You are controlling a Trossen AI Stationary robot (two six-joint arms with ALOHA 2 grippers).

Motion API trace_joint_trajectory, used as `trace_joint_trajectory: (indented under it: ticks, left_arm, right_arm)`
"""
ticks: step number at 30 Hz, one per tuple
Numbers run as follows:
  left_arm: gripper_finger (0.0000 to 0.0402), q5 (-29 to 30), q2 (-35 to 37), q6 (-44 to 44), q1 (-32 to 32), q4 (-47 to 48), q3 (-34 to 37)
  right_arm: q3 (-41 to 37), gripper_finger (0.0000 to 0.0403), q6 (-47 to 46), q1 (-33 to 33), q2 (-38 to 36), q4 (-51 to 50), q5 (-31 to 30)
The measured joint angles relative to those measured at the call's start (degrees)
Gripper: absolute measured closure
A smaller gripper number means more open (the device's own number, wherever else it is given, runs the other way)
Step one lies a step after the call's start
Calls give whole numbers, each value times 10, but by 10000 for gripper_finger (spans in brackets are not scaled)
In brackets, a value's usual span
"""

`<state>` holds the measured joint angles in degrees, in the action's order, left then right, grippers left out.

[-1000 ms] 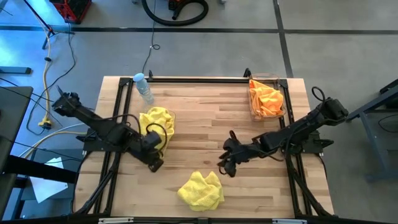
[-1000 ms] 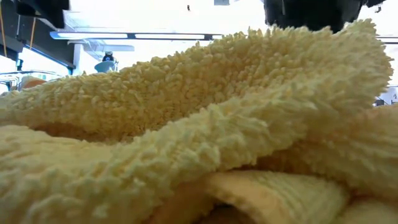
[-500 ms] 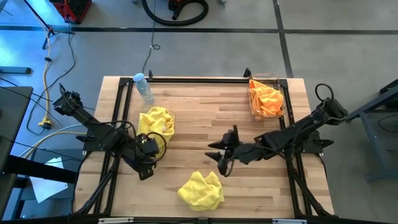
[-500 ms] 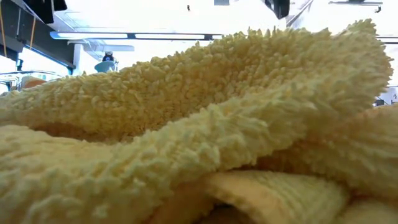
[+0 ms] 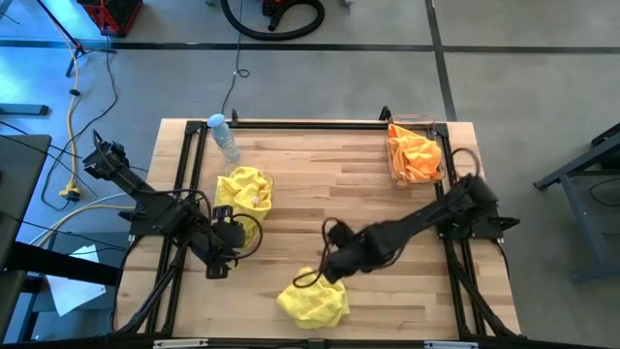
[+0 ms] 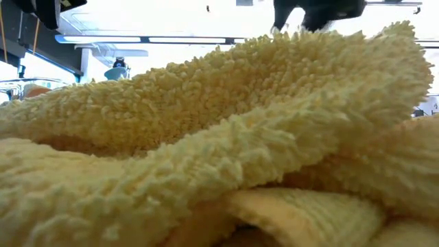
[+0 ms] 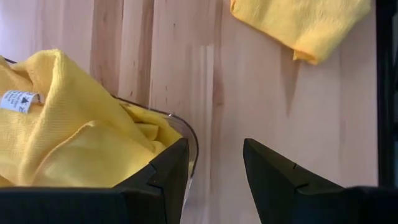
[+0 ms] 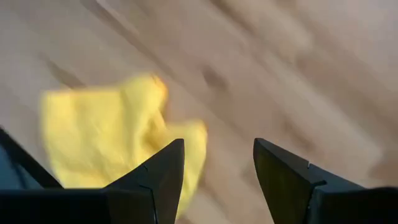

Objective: Sort microfiber towel by color & place in baskets
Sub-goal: Put the yellow microfiber cloth into the left transparent bin

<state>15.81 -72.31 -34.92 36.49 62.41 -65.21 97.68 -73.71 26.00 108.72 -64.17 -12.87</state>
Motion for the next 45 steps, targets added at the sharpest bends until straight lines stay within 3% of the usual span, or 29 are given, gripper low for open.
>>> trace_joint_trajectory:
  ticks: [4, 8, 13, 21, 24, 28, 31, 36, 45]
  left_arm:
    - [259, 0, 0, 17, 0, 7, 0]
    - [259, 0, 0, 22, 0, 7, 0]
    - [259, 0, 0, 22, 0, 7, 0]
    - [259, -1, 0, 9, 0, 6, 0]
    - [259, -2, 0, -4, 0, 5, 0]
    - [259, -2, 0, -43, 0, 3, 0]
    - [259, -2, 0, -69, 0, 3, 0]
    - [259, -2, 0, -84, -2, -35, 0]
    - [246, 6, -1, -109, -26, -186, 0]
  right_arm:
    - [32, 215, -78, 24, 57, -16, 51]
    - [40, 215, -145, 44, 96, 47, 75]
    - [38, 215, -217, 62, 128, 122, 84]
    - [38, 218, -270, 84, 151, 128, 104]
    - [37, 246, -269, 90, 155, 134, 109]
    - [37, 336, -261, 95, 156, 136, 110]
    - [39, 391, -222, 99, 156, 134, 88]
    - [44, 387, -154, 101, 147, 135, 79]
    - [45, 401, -98, 120, 72, -16, -80]
